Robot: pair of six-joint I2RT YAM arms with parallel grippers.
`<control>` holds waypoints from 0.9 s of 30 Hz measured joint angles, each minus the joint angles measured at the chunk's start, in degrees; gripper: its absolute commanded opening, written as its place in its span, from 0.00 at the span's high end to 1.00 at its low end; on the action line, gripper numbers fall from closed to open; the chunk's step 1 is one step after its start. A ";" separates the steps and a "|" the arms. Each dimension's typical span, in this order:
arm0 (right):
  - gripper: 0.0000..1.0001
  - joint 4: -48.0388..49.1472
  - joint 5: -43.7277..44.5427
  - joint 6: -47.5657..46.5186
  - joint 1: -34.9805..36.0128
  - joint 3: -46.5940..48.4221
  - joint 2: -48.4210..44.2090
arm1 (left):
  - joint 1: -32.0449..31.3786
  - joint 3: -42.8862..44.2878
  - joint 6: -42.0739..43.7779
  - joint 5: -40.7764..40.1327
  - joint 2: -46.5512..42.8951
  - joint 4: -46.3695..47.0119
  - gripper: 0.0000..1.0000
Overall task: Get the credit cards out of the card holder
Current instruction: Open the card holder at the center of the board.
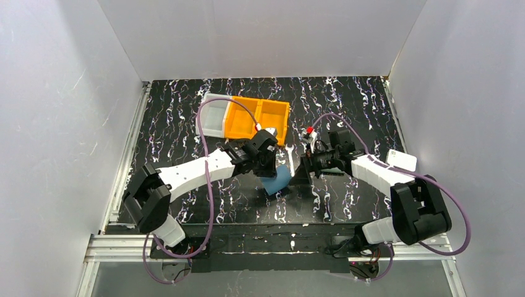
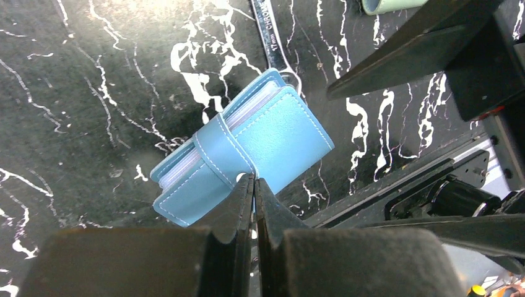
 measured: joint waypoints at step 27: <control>0.99 5.55 2.36 8.15 1.95 0.02 7.65 | -2.95 -2.05 -4.90 0.59 -0.50 9.51 1.00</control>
